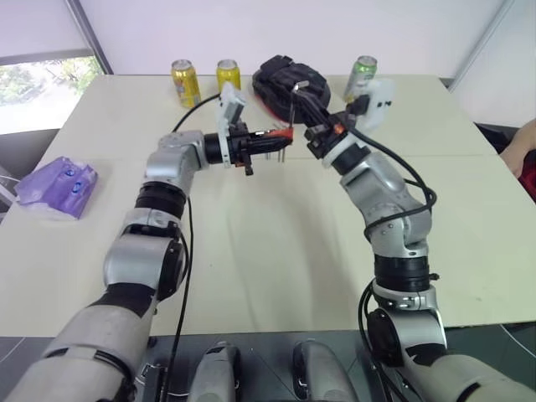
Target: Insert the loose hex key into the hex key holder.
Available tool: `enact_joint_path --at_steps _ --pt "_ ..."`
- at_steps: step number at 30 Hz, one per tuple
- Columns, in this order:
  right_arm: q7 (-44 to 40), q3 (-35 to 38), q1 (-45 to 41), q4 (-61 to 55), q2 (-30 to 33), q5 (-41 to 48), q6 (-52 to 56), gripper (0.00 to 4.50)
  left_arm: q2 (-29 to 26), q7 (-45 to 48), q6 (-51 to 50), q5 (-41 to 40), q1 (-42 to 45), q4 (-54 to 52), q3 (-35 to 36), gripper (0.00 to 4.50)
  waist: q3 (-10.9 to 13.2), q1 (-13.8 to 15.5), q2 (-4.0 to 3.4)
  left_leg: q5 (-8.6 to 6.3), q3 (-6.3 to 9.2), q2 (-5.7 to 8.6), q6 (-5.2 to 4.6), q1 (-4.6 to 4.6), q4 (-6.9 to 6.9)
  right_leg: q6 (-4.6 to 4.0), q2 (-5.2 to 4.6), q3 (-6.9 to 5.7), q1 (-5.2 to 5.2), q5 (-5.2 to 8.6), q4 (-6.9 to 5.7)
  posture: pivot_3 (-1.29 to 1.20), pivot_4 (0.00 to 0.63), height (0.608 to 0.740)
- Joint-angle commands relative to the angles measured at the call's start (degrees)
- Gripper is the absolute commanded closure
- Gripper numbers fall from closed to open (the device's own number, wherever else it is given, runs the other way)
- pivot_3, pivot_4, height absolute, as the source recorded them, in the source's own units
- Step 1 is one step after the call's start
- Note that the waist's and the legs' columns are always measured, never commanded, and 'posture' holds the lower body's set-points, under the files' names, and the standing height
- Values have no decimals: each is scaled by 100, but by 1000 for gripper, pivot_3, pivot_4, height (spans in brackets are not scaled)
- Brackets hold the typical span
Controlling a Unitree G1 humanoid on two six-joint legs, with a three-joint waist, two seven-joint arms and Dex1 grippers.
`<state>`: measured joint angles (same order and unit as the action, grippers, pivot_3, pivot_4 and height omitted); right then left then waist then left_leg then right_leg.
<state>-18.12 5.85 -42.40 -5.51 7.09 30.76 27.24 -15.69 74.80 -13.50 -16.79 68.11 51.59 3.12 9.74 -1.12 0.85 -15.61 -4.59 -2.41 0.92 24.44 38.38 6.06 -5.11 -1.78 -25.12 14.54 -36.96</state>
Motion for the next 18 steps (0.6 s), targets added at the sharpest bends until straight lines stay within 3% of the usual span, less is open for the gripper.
enact_joint_path --at_steps 1,3,6,12,18 --pt "48 46 118 17 116 -78 81 4466 -108 97 112 -281 105 -408 252 4500 0 2 0 0 0 0 0 0 0 0 0 0 0 0 0 0 150 739" --pt "44 33 120 32 128 -90 80 4466 -111 106 124 -267 89 -419 237 4500 0 3 0 0 0 0 0 0 0 0 0 0 0 0 0 0 150 739" --pt "46 29 130 35 162 -111 80 3449 -115 106 115 -266 94 -441 232 4500 0 6 0 0 1 0 0 0 0 0 0 0 0 0 0 0 150 739" --pt "55 114 196 -92 249 -61 144 312 -147 128 129 -201 42 -500 194 4500 0 10 0 0 0 0 0 0 2 0 0 0 0 0 0 0 150 739" --pt "41 315 411 -664 540 215 449 312 -162 169 114 -143 -42 -528 111 4500 0 19 0 0 1 0 0 1 2 0 0 0 0 0 -1 0 150 739"
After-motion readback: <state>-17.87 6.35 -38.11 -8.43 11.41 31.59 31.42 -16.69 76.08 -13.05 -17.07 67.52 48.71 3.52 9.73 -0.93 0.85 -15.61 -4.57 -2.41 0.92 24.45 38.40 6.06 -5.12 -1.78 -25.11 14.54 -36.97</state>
